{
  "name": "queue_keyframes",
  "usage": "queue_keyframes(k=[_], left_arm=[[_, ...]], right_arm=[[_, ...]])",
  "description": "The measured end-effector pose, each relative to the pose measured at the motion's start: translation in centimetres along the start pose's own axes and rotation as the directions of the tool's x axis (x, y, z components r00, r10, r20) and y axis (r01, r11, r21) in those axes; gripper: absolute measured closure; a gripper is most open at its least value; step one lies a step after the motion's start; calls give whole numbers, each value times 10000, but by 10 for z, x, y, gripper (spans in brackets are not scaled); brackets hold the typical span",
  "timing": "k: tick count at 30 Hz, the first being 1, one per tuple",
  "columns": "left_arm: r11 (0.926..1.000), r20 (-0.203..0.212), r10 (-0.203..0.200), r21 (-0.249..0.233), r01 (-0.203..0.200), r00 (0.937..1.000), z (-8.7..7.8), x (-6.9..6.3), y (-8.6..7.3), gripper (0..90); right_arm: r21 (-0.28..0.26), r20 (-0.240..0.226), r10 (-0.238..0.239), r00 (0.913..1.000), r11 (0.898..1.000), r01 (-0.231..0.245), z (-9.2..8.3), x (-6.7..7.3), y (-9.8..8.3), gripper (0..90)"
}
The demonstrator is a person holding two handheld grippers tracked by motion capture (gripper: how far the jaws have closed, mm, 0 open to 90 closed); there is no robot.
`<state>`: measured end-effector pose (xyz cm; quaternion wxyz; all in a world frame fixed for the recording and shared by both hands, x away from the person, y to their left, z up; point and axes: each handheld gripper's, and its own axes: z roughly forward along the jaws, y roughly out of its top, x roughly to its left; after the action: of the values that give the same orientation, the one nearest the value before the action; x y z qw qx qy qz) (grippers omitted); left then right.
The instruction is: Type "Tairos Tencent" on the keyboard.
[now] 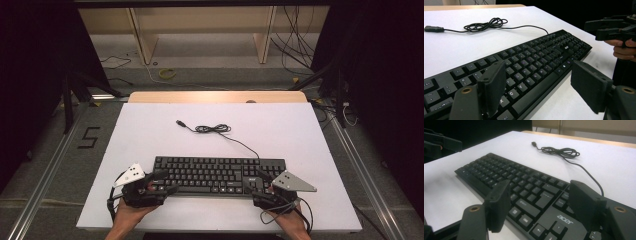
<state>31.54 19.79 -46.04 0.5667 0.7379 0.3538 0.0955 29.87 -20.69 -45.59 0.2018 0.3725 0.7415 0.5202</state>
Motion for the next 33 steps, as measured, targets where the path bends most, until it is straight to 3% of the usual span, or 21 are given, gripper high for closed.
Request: queue_keyframes(k=[11, 19, 24, 33], left_arm=[[9999, -19, -112, 75, 112, 9999, 0, 1, 0, 287], [9998, -302, -124, 131, 128, 9995, 0, 3, 1, 284], [9995, -473, -240, 215, 250, 9986, -1, 6, 1, 284], [9978, -1054, -515, 355, 555, 9931, -2, 14, 2, 291]], right_arm=[[-29, -38, 23, 10000, 10000, -23, 2, 1, 4, 378], [159, -406, 2, 9992, 9999, 5, 11, 7, 13, 391], [392, -867, -13, 9962, 9992, 47, 24, 17, 25, 404], [936, -1153, -80, 9933, 9954, 188, 50, 25, 37, 419]])
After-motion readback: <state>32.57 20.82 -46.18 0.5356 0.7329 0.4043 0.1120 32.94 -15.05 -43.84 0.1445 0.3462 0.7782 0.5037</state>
